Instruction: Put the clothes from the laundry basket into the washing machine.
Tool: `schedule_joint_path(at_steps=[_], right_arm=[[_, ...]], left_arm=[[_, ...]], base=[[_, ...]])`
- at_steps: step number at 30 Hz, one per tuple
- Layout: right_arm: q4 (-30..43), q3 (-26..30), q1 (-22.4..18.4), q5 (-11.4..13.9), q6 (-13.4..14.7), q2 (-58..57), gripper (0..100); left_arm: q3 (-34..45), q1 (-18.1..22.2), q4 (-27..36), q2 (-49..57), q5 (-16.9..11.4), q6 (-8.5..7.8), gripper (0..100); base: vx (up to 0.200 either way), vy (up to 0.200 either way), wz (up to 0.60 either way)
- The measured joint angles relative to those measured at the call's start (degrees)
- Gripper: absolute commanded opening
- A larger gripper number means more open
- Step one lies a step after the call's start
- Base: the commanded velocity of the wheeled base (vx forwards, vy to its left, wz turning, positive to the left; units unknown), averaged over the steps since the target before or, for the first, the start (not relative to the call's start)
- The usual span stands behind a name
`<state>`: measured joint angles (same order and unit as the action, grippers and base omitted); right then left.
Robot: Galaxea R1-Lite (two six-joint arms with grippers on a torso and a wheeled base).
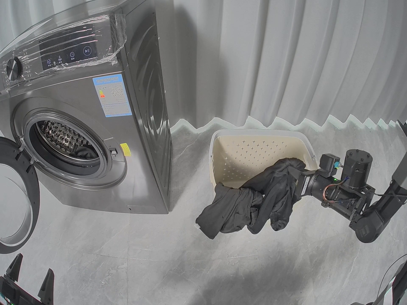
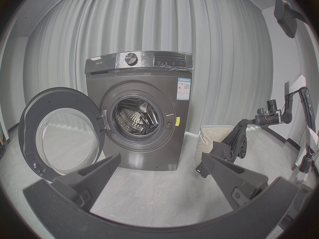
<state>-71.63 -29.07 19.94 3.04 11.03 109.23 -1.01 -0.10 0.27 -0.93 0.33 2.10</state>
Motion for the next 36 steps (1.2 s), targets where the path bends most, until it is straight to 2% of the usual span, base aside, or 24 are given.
schedule_joint_path(at_steps=[5, 10, 13, 15, 17, 21, 27, 36], right_arm=[[0.2, 0.1, 2.2, -0.8, 0.0, -5.5, 0], [0.5, 0.2, 6.9, -3.2, -0.1, -12.2, 0], [0.7, 0.2, 9.8, -5.1, -1.0, -16.2, 0], [1.1, -0.4, 11.1, -6.3, -2.7, -18.7, 0], [1.9, -1.2, 11.4, -7.1, -3.9, -20.4, 0], [4.2, -2.1, 11.5, -9.2, -4.6, -23.1, 0], [10.8, -3.2, 11.5, -15.1, -4.8, -27.2, 0], [11.2, -3.4, 11.5, -15.4, -4.7, -29.4, 0]], left_arm=[[0.0, 0.0, 0.0, 0.0, 0.0, 0.00, 100], [0.0, 0.0, 0.0, 0.0, 0.0, 0.00, 100], [0.0, 0.0, 0.0, 0.0, 0.0, -0.16, 100], [0.0, 0.0, -0.1, 0.0, 0.0, -0.60, 100], [0.0, 0.0, 0.0, 0.0, 0.1, -0.95, 100], [0.0, 0.0, -0.1, 0.0, 0.1, -1.10, 100], [0.0, 0.0, -0.1, 0.0, -0.1, -0.40, 100], [0.0, 0.0, -0.1, 0.0, -0.2, -0.05, 100]], base=[[0.000, 0.000, 0.00], [0.000, 0.000, 0.00], [0.000, 0.000, 0.00], [0.000, 0.000, 0.00], [0.000, 0.000, 0.00], [0.000, 0.000, 0.00], [0.000, 0.000, 0.00], [0.000, 0.000, 0.00]])
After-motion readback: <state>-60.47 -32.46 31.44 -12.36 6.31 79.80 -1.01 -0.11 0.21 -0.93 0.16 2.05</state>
